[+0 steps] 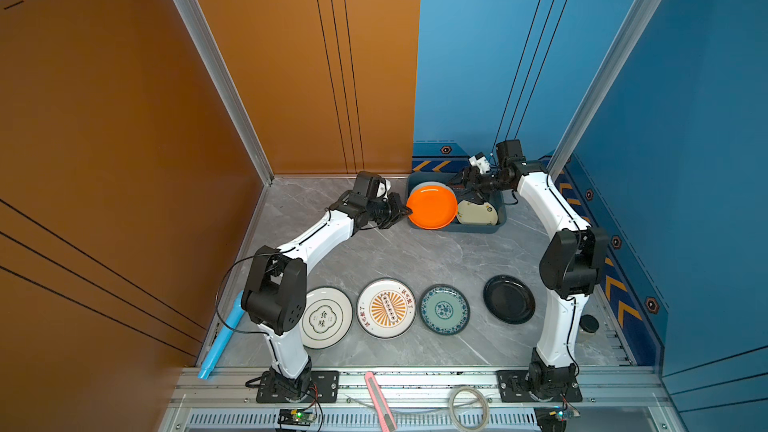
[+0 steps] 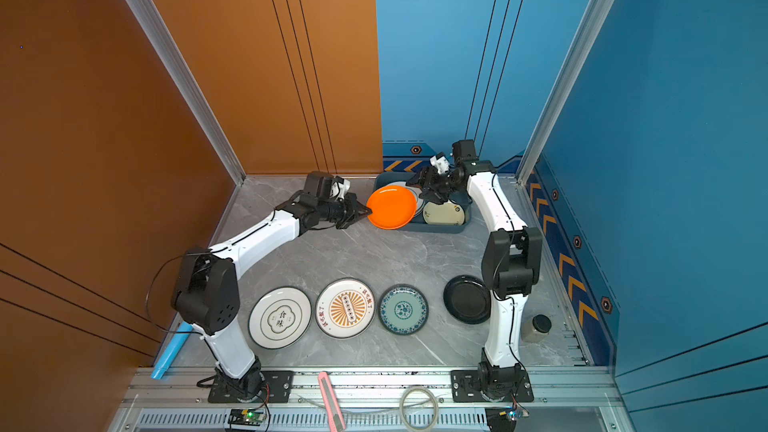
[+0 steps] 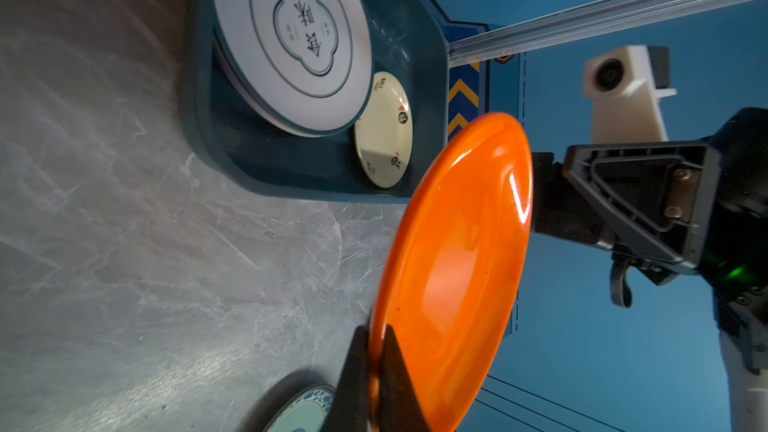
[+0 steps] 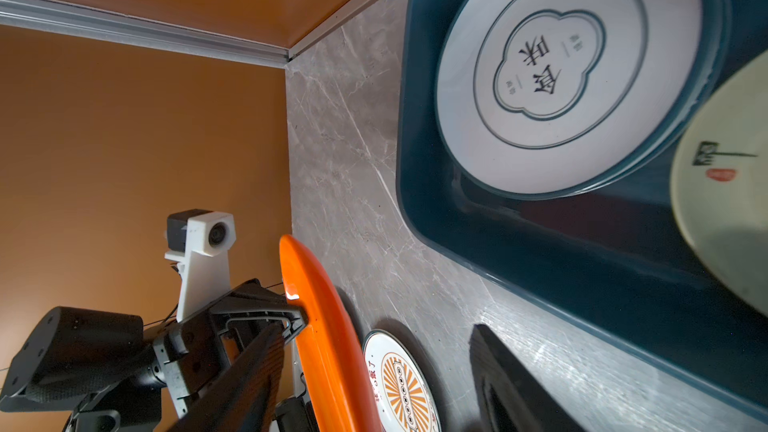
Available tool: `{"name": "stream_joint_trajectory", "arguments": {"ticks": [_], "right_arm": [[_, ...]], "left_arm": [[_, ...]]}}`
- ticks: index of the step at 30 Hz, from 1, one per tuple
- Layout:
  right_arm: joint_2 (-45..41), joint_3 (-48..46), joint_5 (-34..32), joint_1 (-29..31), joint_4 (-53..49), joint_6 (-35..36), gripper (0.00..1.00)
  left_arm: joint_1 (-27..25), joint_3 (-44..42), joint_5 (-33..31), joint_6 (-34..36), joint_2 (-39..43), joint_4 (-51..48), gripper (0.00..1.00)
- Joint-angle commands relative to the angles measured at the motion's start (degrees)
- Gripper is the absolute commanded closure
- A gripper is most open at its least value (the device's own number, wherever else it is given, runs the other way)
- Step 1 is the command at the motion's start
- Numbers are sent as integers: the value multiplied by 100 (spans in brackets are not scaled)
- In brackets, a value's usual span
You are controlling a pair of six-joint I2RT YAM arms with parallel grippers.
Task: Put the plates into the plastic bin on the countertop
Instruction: 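Lift the orange plate upright with the left gripper toward the right gripper, then grasp the orange plate's edge with the right gripper while left releases it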
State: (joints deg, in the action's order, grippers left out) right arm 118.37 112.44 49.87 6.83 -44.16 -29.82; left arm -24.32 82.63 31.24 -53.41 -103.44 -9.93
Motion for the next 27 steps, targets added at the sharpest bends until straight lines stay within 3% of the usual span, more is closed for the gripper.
{"name": "stream_joint_trajectory", "arguments": {"ticks": [1,7,14,21,27], "right_arm": [[213,146,277,124,214,-111,29],[180,37,333,256,259,-110,36],[134,-194,423,332,384,-171,64],[109,-261,488,365,432,-208,79],[79,-415,471,370,431,-182,99]], "left_arm": [[31,381,364,138,-252,-243,100],[50,762,450,52,-624,-231,100],[72,1112,471,91,-903,-401,100],[94,1329,375,255,-1056,-668,100],[138,1439,288,353,-1058,-920,98]]}}
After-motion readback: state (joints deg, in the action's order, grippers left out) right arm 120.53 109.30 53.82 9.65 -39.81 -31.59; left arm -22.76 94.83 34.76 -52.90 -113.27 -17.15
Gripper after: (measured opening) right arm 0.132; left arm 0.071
